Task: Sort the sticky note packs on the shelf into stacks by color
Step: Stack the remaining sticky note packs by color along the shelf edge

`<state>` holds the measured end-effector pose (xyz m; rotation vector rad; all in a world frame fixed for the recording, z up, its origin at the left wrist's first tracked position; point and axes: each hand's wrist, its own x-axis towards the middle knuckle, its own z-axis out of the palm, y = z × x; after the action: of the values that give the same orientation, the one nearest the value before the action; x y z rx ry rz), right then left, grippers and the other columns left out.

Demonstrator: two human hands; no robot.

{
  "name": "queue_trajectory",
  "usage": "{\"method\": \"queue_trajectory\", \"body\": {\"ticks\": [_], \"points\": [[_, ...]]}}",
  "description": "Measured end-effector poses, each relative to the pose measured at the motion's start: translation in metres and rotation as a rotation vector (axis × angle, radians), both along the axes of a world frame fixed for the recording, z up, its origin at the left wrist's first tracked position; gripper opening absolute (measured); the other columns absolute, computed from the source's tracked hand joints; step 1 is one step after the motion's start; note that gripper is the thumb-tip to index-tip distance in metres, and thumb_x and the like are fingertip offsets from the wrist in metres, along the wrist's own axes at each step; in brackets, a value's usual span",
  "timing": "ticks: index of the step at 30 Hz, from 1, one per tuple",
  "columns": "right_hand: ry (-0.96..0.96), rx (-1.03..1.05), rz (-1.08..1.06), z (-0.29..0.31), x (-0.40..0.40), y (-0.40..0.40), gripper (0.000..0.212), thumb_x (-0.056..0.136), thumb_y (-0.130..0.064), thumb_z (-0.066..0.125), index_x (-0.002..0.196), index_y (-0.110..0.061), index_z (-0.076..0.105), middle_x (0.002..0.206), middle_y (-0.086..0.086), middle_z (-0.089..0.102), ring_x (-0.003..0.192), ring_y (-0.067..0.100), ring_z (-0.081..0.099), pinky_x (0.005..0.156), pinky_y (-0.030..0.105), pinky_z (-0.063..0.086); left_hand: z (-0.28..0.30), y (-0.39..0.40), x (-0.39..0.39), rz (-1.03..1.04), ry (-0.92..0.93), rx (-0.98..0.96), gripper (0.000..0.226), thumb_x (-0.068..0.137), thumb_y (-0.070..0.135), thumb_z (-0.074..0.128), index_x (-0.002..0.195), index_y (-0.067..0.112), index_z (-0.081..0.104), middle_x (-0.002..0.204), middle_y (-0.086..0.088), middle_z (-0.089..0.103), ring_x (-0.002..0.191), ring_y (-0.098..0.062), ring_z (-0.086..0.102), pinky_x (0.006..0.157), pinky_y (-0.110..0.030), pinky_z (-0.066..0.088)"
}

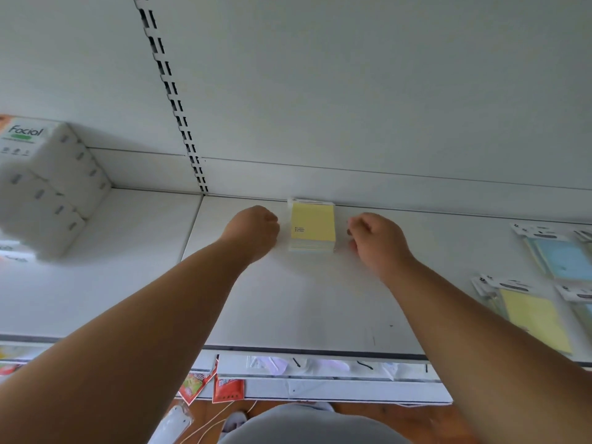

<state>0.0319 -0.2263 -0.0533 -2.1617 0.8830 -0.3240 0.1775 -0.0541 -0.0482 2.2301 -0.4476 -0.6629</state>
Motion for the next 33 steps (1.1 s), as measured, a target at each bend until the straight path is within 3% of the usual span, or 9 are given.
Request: {"method": "queue_trajectory", "body": {"ticks": [2, 4, 7, 18, 21, 23, 27, 31, 33], "points": [[0.004, 0.180, -0.087, -0.001, 0.014, -0.003, 0.034, 0.084, -0.043, 0.053, 0.072, -0.015, 0.067, 0.073, 0.004, 0.071, 0.075, 0.029, 0.070, 0.077, 0.050, 0.057, 0.001, -0.008, -0.006, 0.109, 0.140, -0.129, 0.019, 0.073, 0.023, 0.050, 0.071, 0.010, 0.064, 0.070, -0.008, 0.064, 0.066, -0.023, 0.057, 0.069, -0.039, 0.050], [0.031, 0.236, -0.068, -0.003, 0.023, -0.002, 0.040, 0.079, -0.051, 0.059, 0.070, -0.015, 0.070, 0.072, 0.006, 0.073, 0.075, 0.030, 0.071, 0.078, 0.050, 0.058, 0.002, -0.012, -0.013, 0.096, 0.116, -0.122, 0.028, 0.084, 0.030, 0.056, 0.077, 0.007, 0.070, 0.072, -0.008, 0.070, 0.067, -0.028, 0.063, 0.070, -0.037, 0.054], [-0.009, 0.338, -0.048, -0.003, 0.027, 0.006, 0.020, 0.084, -0.036, 0.068, 0.071, -0.022, 0.073, 0.079, 0.009, 0.075, 0.075, 0.027, 0.072, 0.080, 0.048, 0.059, 0.002, -0.017, -0.020, 0.064, 0.037, -0.112, 0.019, 0.085, 0.027, 0.064, 0.086, 0.011, 0.074, 0.081, -0.010, 0.074, 0.075, -0.032, 0.069, 0.073, -0.038, 0.056], [0.037, 0.247, -0.059, -0.005, 0.031, 0.008, 0.015, 0.088, -0.028, 0.066, 0.089, -0.016, 0.075, 0.080, 0.008, 0.076, 0.072, 0.024, 0.073, 0.080, 0.042, 0.059, 0.004, -0.018, -0.021, 0.094, 0.062, -0.093, 0.013, 0.083, 0.024, 0.067, 0.084, 0.014, 0.075, 0.086, -0.014, 0.074, 0.085, -0.034, 0.071, 0.080, -0.044, 0.057], [0.133, 0.028, -0.048, 0.004, 0.027, 0.013, 0.026, 0.090, -0.031, 0.059, 0.088, -0.011, 0.074, 0.082, 0.008, 0.075, 0.080, 0.027, 0.070, 0.078, 0.038, 0.056, 0.003, -0.015, -0.022, 0.072, 0.065, -0.067, 0.024, 0.088, 0.032, 0.062, 0.103, 0.015, 0.070, 0.099, -0.013, 0.072, 0.091, -0.032, 0.069, 0.083, -0.043, 0.055], [0.130, -0.167, -0.122, 0.015, 0.019, 0.020, 0.032, 0.091, -0.031, 0.053, 0.089, -0.005, 0.071, 0.086, 0.012, 0.072, 0.085, 0.030, 0.065, 0.076, 0.038, 0.053, 0.007, -0.005, -0.026, 0.111, -0.069, -0.043, 0.037, 0.090, 0.036, 0.058, 0.120, 0.014, 0.059, 0.114, -0.004, 0.064, 0.097, -0.022, 0.062, 0.083, -0.034, 0.050], [0.026, -0.306, -0.194, 0.026, -0.011, 0.030, 0.026, 0.089, -0.026, 0.054, 0.086, -0.002, 0.065, 0.085, 0.011, 0.067, 0.081, 0.028, 0.060, 0.072, 0.037, 0.049, 0.026, 0.015, -0.059, 0.078, -0.378, -0.209, 0.018, 0.090, 0.021, 0.055, 0.106, 0.015, 0.057, 0.107, 0.003, 0.056, 0.088, -0.011, 0.052, 0.074, -0.022, 0.036], [-0.088, -0.377, -0.239, 0.030, -0.062, 0.046, 0.014, 0.087, -0.016, 0.055, 0.073, -0.016, 0.059, 0.074, -0.003, 0.059, 0.070, 0.015, 0.052, 0.062, 0.025, 0.036, 0.034, 0.013, -0.098, -0.192, -0.429, -0.279, 0.006, 0.088, 0.017, 0.056, 0.092, 0.022, 0.056, 0.087, 0.012, 0.053, 0.074, 0.001, 0.050, 0.061, -0.007, 0.035], [-0.134, -0.408, -0.254, 0.035, -0.090, 0.047, 0.013, 0.087, -0.014, 0.055, 0.076, -0.016, 0.061, 0.075, -0.002, 0.060, 0.070, 0.014, 0.053, 0.063, 0.025, 0.039, 0.034, 0.006, -0.115, -0.235, -0.399, -0.290, 0.008, 0.088, 0.017, 0.055, 0.091, 0.025, 0.055, 0.085, 0.014, 0.052, 0.073, 0.004, 0.051, 0.061, -0.004, 0.035]]}}
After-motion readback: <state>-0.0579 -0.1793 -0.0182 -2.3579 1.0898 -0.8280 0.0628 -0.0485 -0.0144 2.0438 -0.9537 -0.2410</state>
